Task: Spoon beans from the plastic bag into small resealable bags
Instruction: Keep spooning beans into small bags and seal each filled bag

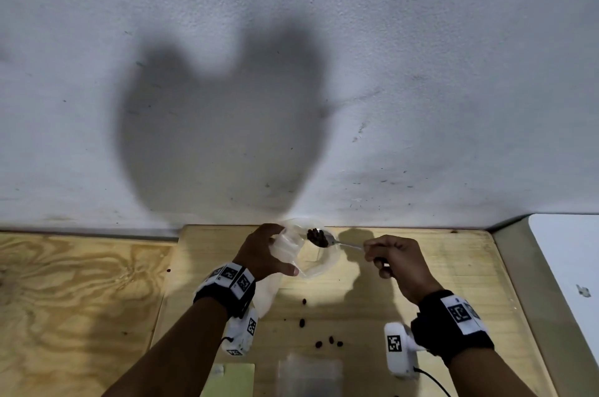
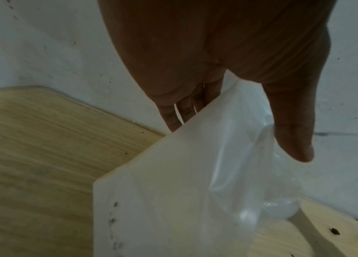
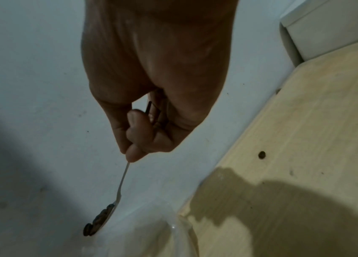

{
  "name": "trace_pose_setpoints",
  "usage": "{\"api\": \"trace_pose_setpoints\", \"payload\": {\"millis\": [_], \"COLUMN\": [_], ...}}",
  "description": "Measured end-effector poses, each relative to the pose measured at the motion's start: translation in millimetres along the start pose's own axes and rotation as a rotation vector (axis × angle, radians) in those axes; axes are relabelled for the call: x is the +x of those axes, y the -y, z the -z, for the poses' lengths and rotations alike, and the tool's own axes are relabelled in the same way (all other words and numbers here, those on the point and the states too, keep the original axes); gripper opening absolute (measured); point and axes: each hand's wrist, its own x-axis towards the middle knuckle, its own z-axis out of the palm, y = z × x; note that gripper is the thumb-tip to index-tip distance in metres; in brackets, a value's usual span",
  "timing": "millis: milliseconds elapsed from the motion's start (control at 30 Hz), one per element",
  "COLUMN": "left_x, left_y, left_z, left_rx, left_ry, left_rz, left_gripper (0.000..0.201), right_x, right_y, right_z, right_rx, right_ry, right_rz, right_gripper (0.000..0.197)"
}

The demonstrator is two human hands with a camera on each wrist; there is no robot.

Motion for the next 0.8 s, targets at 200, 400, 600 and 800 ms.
{"api": "trace_pose_setpoints", "payload": {"millis": [200,400,600,800], "left_x": [-5.9,-8.5,-8.5,-6.4], "left_y": [-2.2,-3.9,-4.7,-1.3], "left_z": [-4.7,-6.1,-7.8,-7.7], "left_rx": [-0.003,0.012,0.025,-0.055], "left_ry": [-0.014,-0.009,-0.004,0.001], "left_rz": [-0.005,-0.027,-0.036,-0.014], "left_gripper": [0.115,0.112,0.106,0.099], "right_x": [-9.6,-11.2,-8.4,-7.7], "right_y": [13.5,16.3,16.9,13.2], "right_z": [-7.0,-22.4,-37.4,-42.8], "right_rx": [-0.002,-0.110,-0.430,-0.431], "right_ry": [0.065,0.085,0.069,0.060], "right_rz": [0.065,0.148,0.448,0.616], "right_gripper": [0.013,0.020,0.014,0.013]}}
